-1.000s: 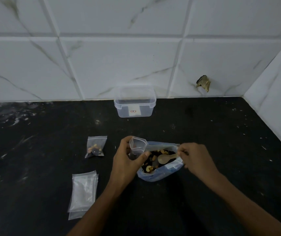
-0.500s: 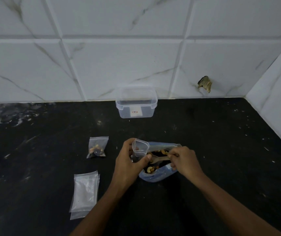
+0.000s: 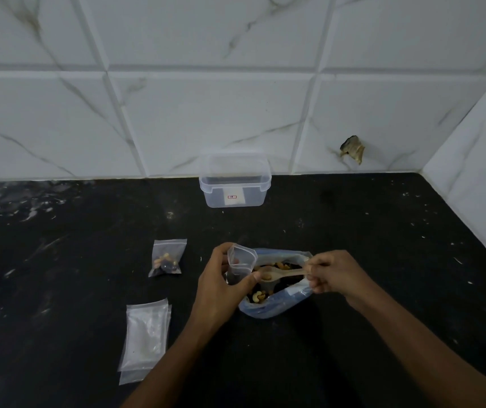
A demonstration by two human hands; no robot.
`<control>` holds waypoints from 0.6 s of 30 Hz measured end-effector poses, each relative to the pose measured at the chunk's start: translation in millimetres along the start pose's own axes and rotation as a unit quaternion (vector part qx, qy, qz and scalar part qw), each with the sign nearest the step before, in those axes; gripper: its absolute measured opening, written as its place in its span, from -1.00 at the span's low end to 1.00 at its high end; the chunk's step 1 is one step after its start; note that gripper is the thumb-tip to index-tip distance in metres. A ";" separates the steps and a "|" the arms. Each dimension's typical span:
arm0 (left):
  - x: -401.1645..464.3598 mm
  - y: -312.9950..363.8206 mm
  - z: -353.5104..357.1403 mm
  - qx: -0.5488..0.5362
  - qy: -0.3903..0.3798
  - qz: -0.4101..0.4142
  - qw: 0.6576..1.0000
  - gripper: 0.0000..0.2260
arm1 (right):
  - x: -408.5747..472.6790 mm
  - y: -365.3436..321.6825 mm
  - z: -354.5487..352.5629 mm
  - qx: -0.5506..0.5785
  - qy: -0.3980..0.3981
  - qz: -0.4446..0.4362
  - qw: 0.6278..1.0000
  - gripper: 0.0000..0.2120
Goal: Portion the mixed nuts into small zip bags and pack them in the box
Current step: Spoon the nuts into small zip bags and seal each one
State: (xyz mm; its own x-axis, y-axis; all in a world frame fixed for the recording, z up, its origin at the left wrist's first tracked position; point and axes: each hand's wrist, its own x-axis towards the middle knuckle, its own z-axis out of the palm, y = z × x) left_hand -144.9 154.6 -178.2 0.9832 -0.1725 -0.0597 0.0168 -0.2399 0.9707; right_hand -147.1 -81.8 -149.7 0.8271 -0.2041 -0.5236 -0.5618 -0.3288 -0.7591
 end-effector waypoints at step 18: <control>8.8 4.3 19.3 0.016 -0.004 0.022 1.000 -0.54 | -64.6 -55.7 15.6 -0.400 0.120 -0.494 0.762 -0.93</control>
State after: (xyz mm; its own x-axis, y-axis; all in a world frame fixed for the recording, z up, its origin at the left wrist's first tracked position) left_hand -139.7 133.6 -179.1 0.9813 -0.1914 -0.0201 -0.0315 -0.2627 0.9644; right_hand -169.5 -36.0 -79.6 0.8726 0.3776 0.3097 0.4496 -0.8688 -0.2076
